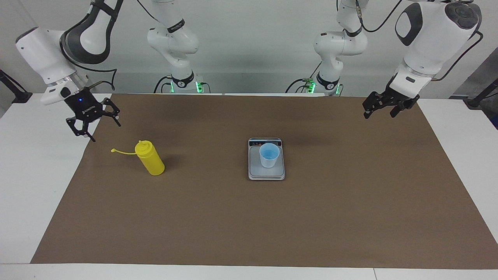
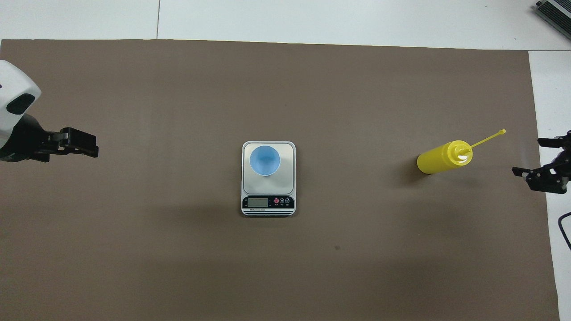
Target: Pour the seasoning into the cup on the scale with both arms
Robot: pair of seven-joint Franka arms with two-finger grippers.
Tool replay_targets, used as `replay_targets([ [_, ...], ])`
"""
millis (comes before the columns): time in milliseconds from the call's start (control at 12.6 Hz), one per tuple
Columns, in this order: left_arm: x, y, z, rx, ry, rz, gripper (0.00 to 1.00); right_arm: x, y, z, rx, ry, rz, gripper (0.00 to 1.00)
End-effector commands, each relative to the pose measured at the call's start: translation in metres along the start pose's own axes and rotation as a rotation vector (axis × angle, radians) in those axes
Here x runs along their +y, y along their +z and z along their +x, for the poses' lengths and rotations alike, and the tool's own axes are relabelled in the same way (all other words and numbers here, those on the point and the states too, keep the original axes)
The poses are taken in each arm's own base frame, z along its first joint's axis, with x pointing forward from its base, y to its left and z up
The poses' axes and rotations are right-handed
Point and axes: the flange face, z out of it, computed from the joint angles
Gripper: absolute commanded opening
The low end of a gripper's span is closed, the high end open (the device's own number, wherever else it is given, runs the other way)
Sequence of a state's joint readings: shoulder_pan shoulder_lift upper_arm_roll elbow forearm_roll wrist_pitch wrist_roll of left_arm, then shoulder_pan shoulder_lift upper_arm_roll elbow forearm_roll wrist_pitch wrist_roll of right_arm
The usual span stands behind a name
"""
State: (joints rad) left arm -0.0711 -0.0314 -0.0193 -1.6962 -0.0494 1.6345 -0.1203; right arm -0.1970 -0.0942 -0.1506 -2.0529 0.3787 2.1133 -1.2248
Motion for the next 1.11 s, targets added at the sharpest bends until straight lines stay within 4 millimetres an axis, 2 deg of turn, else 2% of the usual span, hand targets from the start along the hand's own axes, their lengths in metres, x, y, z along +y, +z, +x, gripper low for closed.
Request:
replay_targets([
  [0,-0.015,-0.001,-0.007,0.012,-0.017,-0.009,1.00,-0.011,-0.022,0.041,-0.098,0.140,-0.049,1.00],
  [238,-0.027,-0.002,-0.005,0.021,-0.041,-0.009,1.00,-0.026,-0.036,0.086,-0.164,0.285,-0.078,1.00],
  [554,-0.027,-0.005,-0.003,0.027,-0.050,-0.010,1.00,-0.052,-0.063,0.140,-0.243,0.294,-0.189,1.00],
  [792,-0.026,-0.009,-0.002,0.026,-0.045,-0.008,1.00,-0.056,-0.063,0.149,-0.235,0.387,-0.225,1.00],
  [1029,-0.027,-0.025,0.004,0.008,-0.044,-0.004,1.00,-0.056,-0.067,0.148,-0.248,0.355,-0.273,1.00],
])
